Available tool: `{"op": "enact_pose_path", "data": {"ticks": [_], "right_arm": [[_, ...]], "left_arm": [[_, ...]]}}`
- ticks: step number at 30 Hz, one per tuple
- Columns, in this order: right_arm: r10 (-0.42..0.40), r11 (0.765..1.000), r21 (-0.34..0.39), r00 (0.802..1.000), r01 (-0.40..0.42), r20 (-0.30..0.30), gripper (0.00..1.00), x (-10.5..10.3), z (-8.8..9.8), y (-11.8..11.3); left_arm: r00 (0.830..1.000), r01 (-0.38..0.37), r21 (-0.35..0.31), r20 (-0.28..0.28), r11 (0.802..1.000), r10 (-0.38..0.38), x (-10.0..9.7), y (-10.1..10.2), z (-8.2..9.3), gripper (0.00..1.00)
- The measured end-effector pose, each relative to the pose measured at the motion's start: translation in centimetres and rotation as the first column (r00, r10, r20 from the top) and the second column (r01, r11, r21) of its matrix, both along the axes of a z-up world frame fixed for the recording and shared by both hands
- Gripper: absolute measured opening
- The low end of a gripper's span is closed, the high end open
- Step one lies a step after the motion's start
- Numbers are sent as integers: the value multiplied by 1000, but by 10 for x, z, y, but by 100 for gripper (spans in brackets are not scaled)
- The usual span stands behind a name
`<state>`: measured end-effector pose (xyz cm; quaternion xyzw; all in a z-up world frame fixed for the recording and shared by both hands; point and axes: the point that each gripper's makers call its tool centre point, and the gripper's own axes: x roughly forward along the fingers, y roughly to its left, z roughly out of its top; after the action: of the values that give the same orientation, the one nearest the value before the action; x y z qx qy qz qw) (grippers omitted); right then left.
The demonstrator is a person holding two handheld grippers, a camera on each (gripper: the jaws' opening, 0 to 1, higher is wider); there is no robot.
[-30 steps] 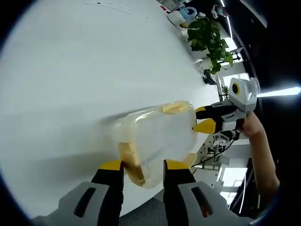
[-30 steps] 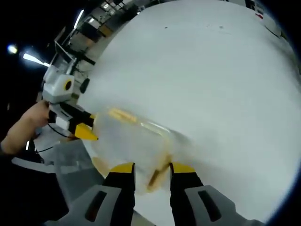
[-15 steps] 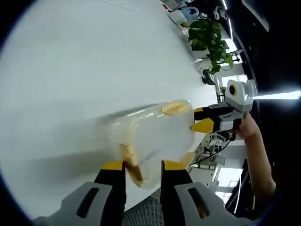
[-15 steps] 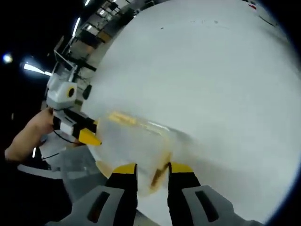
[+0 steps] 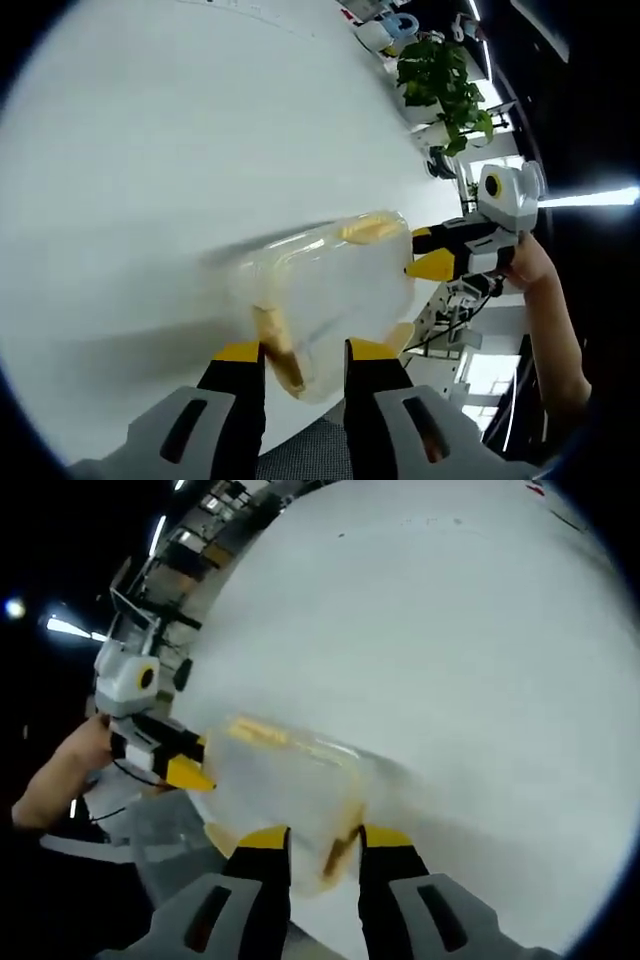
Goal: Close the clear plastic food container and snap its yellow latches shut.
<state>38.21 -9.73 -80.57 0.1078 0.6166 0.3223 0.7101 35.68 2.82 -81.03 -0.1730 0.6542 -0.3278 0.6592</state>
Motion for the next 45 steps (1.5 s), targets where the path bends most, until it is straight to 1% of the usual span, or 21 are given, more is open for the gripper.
{"op": "enact_pose_path", "data": {"ticks": [5, 9, 10, 11, 16, 20, 22, 25, 27, 29, 31, 33, 35, 36, 39, 42, 44, 45], "right_arm": [[-38, 999, 16, 999, 38, 18, 23, -7, 2, 2], [-46, 999, 27, 999, 45, 11, 23, -15, 1, 7], [-48, 998, 26, 999, 48, 7, 23, -12, 0, 7], [-47, 999, 24, 999, 47, 7, 23, -15, 0, 8], [-63, 998, 19, 998, 63, -13, 23, -14, -1, 7], [-64, 998, 20, 998, 65, -26, 23, -20, 0, 10], [-66, 997, 25, 997, 66, -28, 23, -17, -2, 8], [-73, 997, 31, 997, 74, -27, 24, -18, -1, 8], [-88, 995, 51, 996, 87, 16, 24, -13, 0, 10], [-86, 995, 59, 996, 83, 40, 25, -14, 0, 11], [-103, 993, 64, 994, 100, 44, 25, -15, 1, 11], [-110, 992, 70, 992, 106, 57, 25, -15, 1, 12], [-109, 992, 69, 992, 104, 70, 25, -12, 1, 11], [-100, 993, 66, 992, 95, 80, 25, -10, 1, 10], [-69, 997, 53, 991, 63, 116, 24, -9, 7, 11], [-40, 999, 43, 986, 33, 164, 29, -2, 13, 11], [-17, 1000, 17, 977, 13, 211, 32, 4, 17, 10], [2, 1000, 8, 971, -4, 240, 33, 8, 19, 11]], "left_arm": [[1000, 31, 11, -2, 999, -31, -3, 3, 3, 28], [999, 53, 16, -5, 998, -53, -9, 10, 5, 28], [998, 60, 17, -2, 998, -60, -11, 11, 5, 28], [998, 61, 18, -3, 998, -61, -10, 12, 6, 28], [998, 66, 18, -5, 998, -66, -11, 14, 6, 29], [997, 82, 13, -1, 997, -82, -10, 17, 6, 29], [997, 80, 10, -3, 997, -80, -11, 17, 6, 29], [997, 75, 8, -4, 997, -75, -11, 18, 7, 30], [996, 86, 5, -8, 996, -86, -11, 19, 7, 31], [996, 87, 8, -5, 996, -87, -8, 21, 7, 32], [996, 91, 9, -4, 996, -91, -8, 22, 6, 33], [993, 117, 19, 17, 993, -117, -10, 21, 6, 34], [983, 173, 33, 58, 984, -175, -8, 23, 4, 36], [983, 173, 34, 56, 984, -175, -9, 22, 5, 37], [976, 199, 51, 82, 979, -203, -8, 24, 6, 40], [973, 199, 70, 108, 977, -206, -2, 29, 7, 48], [959, 225, 110, 151, 968, -240, 5, 36, 6, 52], [949, 241, 136, 176, 961, -262, 8, 41, 6, 52]]}}
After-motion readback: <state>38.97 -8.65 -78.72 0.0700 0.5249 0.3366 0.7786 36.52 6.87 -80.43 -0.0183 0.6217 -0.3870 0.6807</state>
